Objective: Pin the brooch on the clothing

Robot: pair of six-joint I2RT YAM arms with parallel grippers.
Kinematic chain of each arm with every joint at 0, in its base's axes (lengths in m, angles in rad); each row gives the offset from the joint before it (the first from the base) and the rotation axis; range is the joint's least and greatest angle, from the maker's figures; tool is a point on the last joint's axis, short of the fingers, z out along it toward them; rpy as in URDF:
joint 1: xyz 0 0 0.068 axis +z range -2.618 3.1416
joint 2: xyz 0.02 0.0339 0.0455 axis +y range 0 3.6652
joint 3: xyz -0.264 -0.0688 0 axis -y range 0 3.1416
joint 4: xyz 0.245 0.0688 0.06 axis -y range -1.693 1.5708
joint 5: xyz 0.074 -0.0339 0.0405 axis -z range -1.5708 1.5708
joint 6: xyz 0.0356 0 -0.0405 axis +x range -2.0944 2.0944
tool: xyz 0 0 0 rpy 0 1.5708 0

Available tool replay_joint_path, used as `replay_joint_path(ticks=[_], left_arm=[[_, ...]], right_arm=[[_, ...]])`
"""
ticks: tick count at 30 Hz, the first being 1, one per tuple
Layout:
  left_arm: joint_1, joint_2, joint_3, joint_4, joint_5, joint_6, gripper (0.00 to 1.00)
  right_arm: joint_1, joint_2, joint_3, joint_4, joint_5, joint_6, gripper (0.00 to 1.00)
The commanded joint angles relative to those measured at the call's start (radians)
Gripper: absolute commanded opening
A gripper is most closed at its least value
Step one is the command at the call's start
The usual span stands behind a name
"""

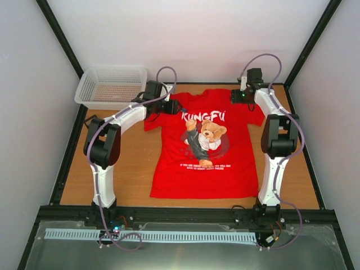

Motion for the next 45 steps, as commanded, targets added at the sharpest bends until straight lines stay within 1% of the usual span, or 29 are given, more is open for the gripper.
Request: replay_joint_path(ticks=[1, 4, 6, 8, 12, 18, 21, 26, 31, 33, 36, 39, 40, 41, 42, 45], left_arm=[[-0.002, 0.037, 0.024, -0.054, -0.02, 0.067, 0.56], [0.004, 0.064, -0.016, -0.026, -0.006, 0.057, 0.56], [0.015, 0.092, -0.021, -0.039, -0.007, 0.055, 0.56], [0.03, 0.123, -0.018, -0.059, -0.005, 0.049, 0.56], [0.056, 0.184, 0.0, -0.132, 0.01, 0.06, 0.56], [0.092, 0.221, -0.041, -0.187, 0.009, 0.093, 0.56], [0.114, 0.213, -0.068, -0.187, 0.022, 0.094, 0.56], [0.114, 0.193, -0.084, -0.198, -0.011, 0.124, 0.56], [0.114, 0.171, -0.006, -0.246, -0.045, 0.143, 0.58], [0.114, 0.165, 0.045, -0.274, -0.009, 0.16, 0.58], [0.113, 0.11, 0.084, -0.262, 0.098, 0.172, 0.6], [0.11, 0.072, 0.133, -0.201, 0.179, 0.129, 0.6], [0.109, 0.08, 0.161, -0.191, 0.205, 0.102, 0.56], [0.106, 0.094, 0.191, -0.175, 0.229, 0.077, 0.5], [0.098, 0.111, 0.224, -0.151, 0.261, 0.047, 0.45], [0.078, 0.177, 0.29, -0.085, 0.34, -0.02, 0.38]], right_arm=[[0.008, 0.122, 0.161, -0.061, 0.059, -0.044, 0.75], [0.009, 0.227, 0.327, -0.118, 0.085, -0.072, 0.71], [0.008, 0.306, 0.429, -0.155, 0.095, -0.094, 0.65], [0.008, 0.352, 0.479, -0.17, 0.12, -0.109, 0.63], [0.007, 0.407, 0.494, -0.164, 0.151, -0.126, 0.6], [-0.01, 0.474, 0.492, -0.183, 0.247, -0.104, 0.6], [-0.024, 0.499, 0.492, -0.186, 0.258, -0.111, 0.6], [-0.037, 0.515, 0.5, -0.175, 0.278, -0.133, 0.6], [-0.058, 0.528, 0.536, -0.173, 0.299, -0.139, 0.63], [-0.061, 0.533, 0.569, -0.198, 0.3, -0.15, 0.64], [-0.05, 0.479, 0.572, -0.22, 0.199, -0.141, 0.67], [-0.025, 0.358, 0.539, -0.215, 0.14, -0.115, 0.72], [-0.019, 0.328, 0.538, -0.222, 0.132, -0.103, 0.74], [-0.017, 0.298, 0.538, -0.23, 0.106, -0.092, 0.76], [-0.016, 0.274, 0.535, -0.241, 0.068, -0.074, 0.77], [-0.016, 0.191, 0.48, -0.252, -0.058, -0.029, 0.8]])
